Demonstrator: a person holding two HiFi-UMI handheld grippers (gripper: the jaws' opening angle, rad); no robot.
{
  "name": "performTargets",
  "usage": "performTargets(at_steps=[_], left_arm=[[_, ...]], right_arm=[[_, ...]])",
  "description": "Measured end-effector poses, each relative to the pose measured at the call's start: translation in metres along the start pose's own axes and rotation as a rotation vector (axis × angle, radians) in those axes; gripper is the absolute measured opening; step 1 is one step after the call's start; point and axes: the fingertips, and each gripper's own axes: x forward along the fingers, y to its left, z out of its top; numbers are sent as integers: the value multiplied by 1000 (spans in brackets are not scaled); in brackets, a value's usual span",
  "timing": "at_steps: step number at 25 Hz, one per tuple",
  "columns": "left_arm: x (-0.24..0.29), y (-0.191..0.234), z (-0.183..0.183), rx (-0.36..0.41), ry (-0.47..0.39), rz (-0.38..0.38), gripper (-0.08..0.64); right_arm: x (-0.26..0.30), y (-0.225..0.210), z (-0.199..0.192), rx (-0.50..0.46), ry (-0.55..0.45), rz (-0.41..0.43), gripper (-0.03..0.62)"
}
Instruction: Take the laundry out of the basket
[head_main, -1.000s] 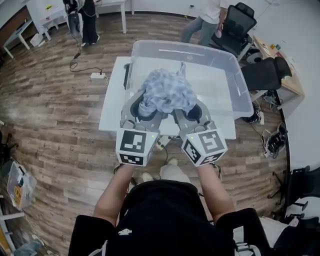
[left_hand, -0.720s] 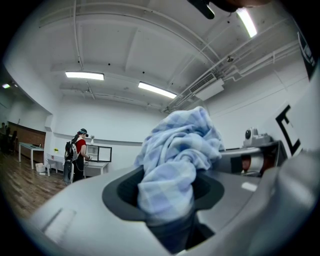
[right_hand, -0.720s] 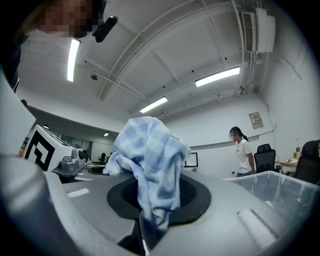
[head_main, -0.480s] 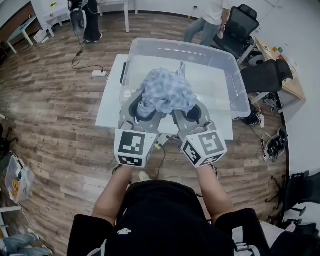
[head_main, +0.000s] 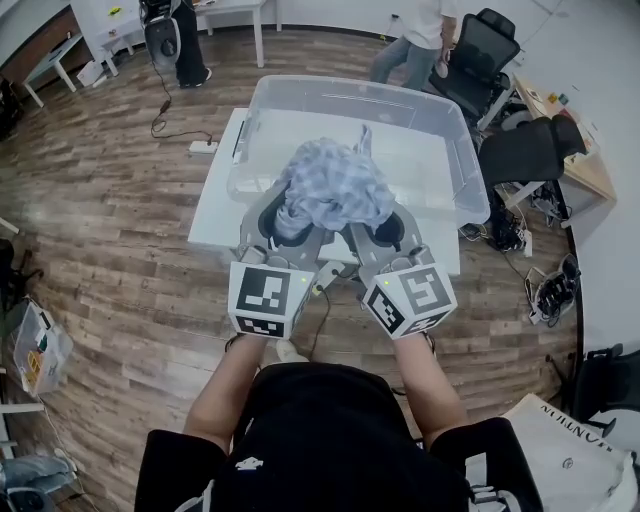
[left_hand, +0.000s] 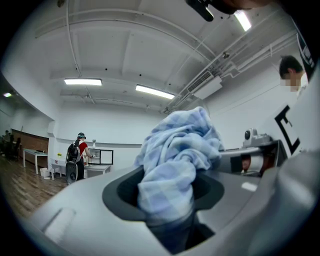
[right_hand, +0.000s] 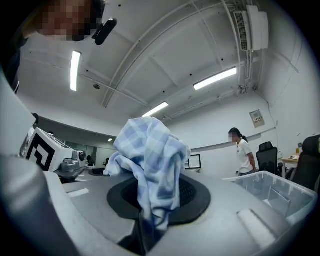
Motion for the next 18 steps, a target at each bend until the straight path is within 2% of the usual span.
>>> performTargets(at_steps=[18], left_arm=[[-18, -55, 0, -10, 20, 21, 212]], right_arm=[[-55, -10, 1, 28, 0, 24, 78]])
